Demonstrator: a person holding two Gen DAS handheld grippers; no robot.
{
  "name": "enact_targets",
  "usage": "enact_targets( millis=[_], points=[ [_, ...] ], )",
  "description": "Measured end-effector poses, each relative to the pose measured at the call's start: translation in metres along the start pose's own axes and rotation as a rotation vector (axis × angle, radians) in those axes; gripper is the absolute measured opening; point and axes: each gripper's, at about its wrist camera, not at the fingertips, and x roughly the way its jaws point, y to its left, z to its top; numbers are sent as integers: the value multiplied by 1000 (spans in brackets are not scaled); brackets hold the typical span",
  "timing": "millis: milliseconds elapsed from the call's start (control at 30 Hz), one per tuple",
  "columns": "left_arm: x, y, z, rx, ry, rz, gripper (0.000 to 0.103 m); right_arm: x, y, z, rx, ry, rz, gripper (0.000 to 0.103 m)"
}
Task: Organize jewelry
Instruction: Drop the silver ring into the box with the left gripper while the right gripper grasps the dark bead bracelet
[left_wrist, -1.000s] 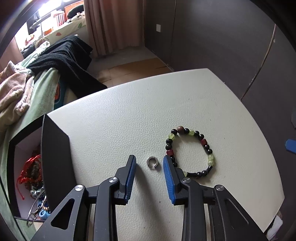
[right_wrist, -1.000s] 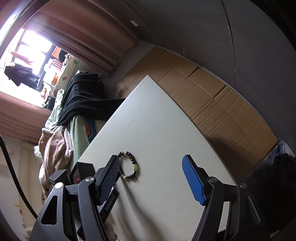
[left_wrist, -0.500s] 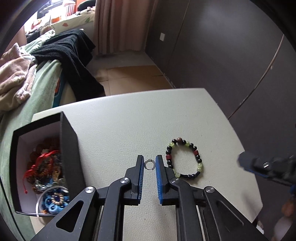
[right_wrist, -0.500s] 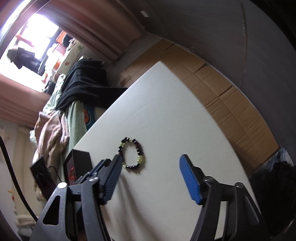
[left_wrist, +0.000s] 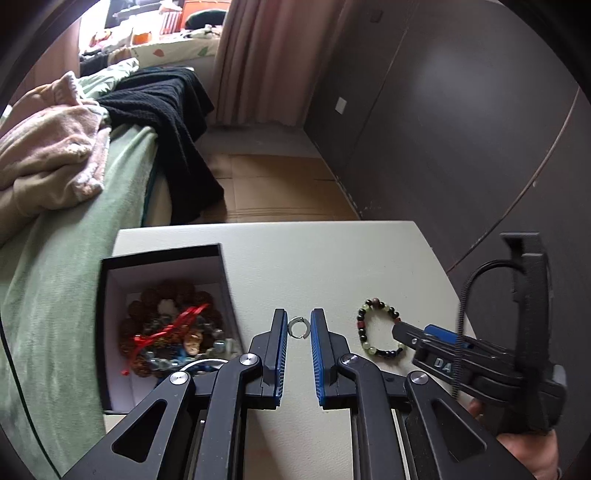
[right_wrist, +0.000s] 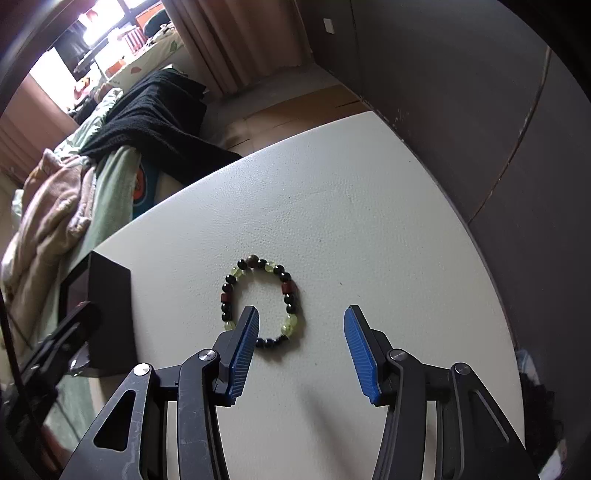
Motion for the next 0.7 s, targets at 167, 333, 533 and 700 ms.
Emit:
enact_targets(
  millis=[167,333,533,700],
  points=[
    [-13,17,2,-28,-27,10,13,14,18,1,-50,5,-81,49],
    [-20,24,0,-34,-33,15,13,15,29,-4,-111,-8,-170,19],
    [-32,28,-4,-38,-47,16,13,2,15,-10,-39,0,-63,10],
    [-43,32,-10,-48,-60,27,13,-21,13,-16,-21,-48,15,10]
  ],
)
